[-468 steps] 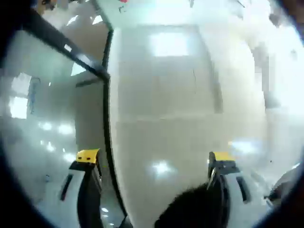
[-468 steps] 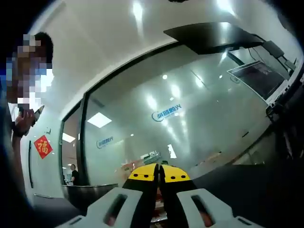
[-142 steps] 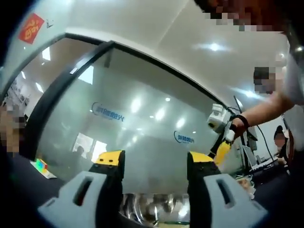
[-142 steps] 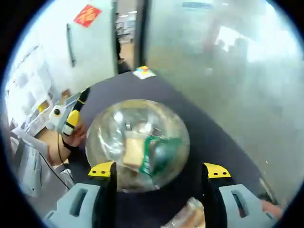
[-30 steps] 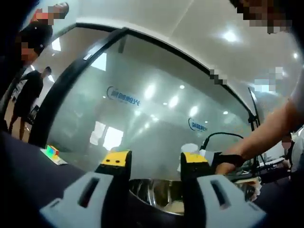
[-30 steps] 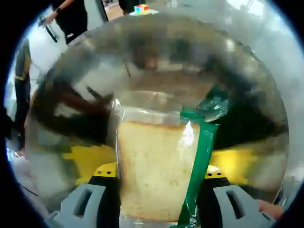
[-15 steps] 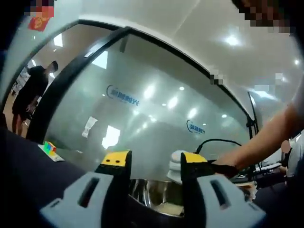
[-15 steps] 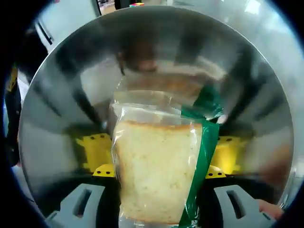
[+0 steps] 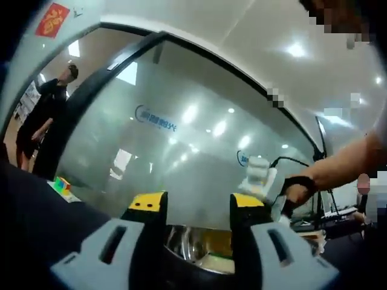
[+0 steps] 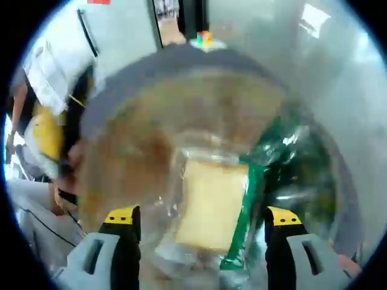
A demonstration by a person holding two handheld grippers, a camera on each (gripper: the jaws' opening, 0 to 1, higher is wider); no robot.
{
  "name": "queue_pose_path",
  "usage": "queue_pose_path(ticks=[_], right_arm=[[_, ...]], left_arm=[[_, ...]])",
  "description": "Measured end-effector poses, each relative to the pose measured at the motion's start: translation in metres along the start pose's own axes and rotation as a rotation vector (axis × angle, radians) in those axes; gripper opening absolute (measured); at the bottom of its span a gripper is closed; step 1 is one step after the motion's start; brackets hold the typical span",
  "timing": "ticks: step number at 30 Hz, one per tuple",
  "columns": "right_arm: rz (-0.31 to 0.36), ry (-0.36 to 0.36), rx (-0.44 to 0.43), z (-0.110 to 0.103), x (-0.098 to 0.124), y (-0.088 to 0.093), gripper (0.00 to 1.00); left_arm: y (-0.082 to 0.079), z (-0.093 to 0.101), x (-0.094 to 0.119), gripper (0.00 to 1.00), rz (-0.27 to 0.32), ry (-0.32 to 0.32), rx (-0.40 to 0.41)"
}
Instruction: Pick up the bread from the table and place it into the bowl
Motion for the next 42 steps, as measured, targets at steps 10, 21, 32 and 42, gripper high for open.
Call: queue_pose_path(ticks=[10,21,32,42], right_arm=[[-0.007,0.359,-0.306,0.077,0.164,0.131,0.72],[-0.194,0.392,-0.693,0.131,0.127,0.266,0.88],[-0.374,0.321,-0.678,0.118,0.077,0.272,0.84],[-0.376,0.316,-0.705,0.121,0.083,0.271,0.54]], left_arm=[[-0.008,0.006,0.001,0.35,0.036,0.049,0.093],[-0.011,0.007,0.002,0.35,0.048,0.058,0.1],[-0.014,0.004,0.003,0.35,0.057,0.048,0.099],[-0.01,0.004,0.001,0.35,0.043,0.045,0.118]])
Point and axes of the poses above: the point that each gripper's makers call its tool centre point, and the gripper's own axes: x roughly backward along the fingers, z roughly to its right, y roughly out of its underside, the point moved 6 cm from there along x, roughly backward along the fingers, and after that the axes turned 8 degrees about x, right-handed, at the moved point
